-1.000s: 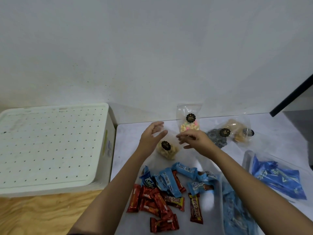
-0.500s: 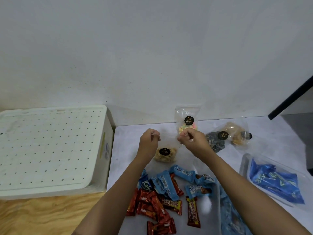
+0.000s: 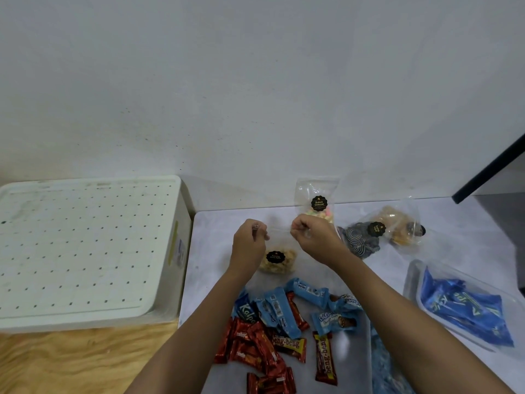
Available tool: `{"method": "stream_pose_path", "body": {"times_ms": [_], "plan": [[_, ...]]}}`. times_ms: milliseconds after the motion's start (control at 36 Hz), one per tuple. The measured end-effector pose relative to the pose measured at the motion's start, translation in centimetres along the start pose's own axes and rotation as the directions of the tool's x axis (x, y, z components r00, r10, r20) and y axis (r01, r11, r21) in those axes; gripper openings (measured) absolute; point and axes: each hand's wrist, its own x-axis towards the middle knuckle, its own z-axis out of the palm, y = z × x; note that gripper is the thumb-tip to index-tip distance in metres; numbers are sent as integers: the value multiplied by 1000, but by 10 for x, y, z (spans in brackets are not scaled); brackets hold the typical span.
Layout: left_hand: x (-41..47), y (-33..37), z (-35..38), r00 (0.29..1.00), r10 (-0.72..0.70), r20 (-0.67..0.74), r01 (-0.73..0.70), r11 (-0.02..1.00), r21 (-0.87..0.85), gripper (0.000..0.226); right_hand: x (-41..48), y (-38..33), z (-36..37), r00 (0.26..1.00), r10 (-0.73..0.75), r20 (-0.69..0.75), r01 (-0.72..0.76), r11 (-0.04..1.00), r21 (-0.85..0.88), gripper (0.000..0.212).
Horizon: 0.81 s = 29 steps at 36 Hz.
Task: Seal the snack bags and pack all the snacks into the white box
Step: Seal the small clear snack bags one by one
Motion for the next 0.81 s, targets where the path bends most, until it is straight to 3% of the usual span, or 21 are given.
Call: {"method": "stream_pose_path", "body": {"times_ms": [139,306,444,694,806], "plan": [[-2,-1,-3,999,40,14,-40,999,15,12,3,-4,4,998,-16,65,13,998,55,4],[-6,3,-5,999,23,34,-20,996,-89,10,8,-3,10,1000,-15,-11,16,995,98,7],[-5,-2,-11,986,-29,162,64,974,-217,5,7,-3,13,1000,-16,14,13,990,138,6],[0,4,-10,970,-23,240,56,989,-134,6,6,-4,19,995,-32,-94,44,992,122,3],[0,4,-12,968,-12,249,38,994,-98,6,5,-2,20,998,-13,-60,19,995,102,5]]}}
